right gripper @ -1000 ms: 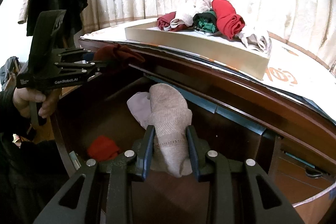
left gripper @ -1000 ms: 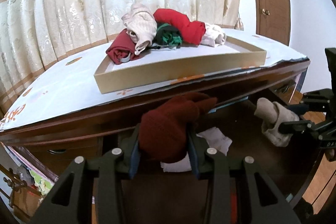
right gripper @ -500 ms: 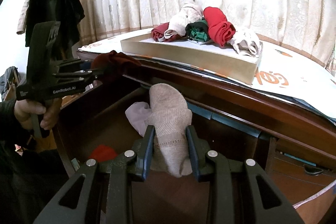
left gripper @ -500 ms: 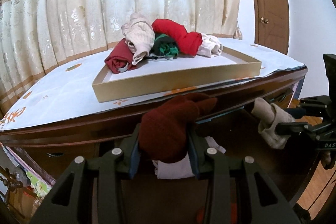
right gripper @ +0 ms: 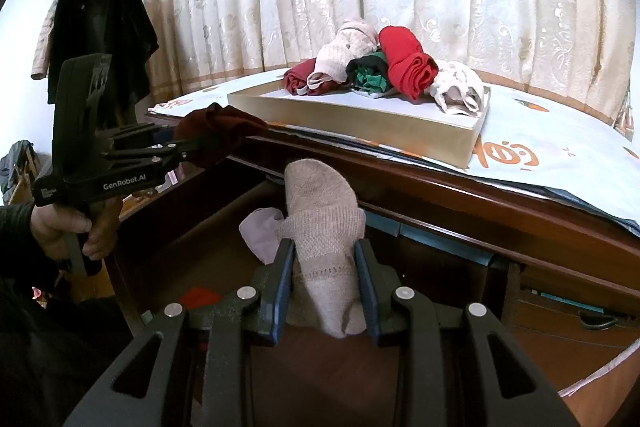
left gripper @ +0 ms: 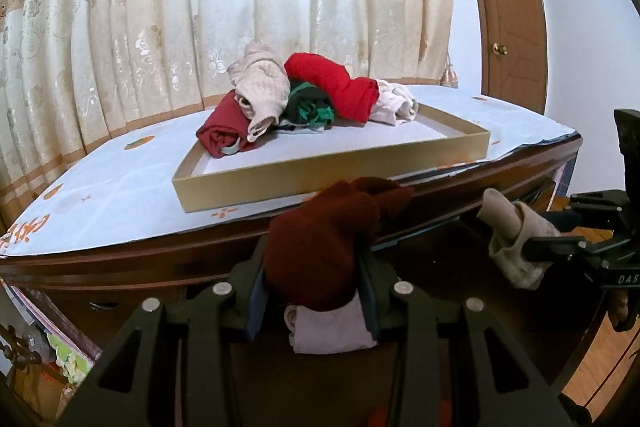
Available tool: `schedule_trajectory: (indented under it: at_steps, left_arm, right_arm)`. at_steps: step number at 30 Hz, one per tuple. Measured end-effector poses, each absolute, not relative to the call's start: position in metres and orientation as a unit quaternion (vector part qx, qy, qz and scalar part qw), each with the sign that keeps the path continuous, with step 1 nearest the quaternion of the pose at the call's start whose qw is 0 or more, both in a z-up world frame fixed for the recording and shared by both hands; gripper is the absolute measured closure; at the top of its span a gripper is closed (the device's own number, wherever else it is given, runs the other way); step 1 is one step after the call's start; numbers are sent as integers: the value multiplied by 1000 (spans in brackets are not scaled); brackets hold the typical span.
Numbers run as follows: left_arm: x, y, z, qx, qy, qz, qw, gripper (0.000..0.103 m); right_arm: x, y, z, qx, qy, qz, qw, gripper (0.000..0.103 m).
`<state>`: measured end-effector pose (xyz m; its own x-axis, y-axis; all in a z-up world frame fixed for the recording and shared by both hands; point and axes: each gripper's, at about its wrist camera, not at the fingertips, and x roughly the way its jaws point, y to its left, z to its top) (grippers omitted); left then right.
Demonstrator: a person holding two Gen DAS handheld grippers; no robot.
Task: Take underwear out of drawer
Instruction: 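Carry both held garments over the box lid, lowering them toward it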
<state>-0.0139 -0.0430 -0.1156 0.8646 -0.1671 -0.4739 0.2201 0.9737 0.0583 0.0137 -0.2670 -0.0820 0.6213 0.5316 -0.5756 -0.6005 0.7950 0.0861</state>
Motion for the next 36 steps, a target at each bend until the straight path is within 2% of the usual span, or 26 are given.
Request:
schedule_trajectory:
  at_steps: [12,36]
  left_arm:
    - [-9,-50,-97,58,227,-107,966,65]
    - [50,-73,-20,70,199,-127,969,65]
  right_arm:
    - [15,-270,-62,-50,280,312,907,70]
    - [58,-275,22,-41,228,292,928,70]
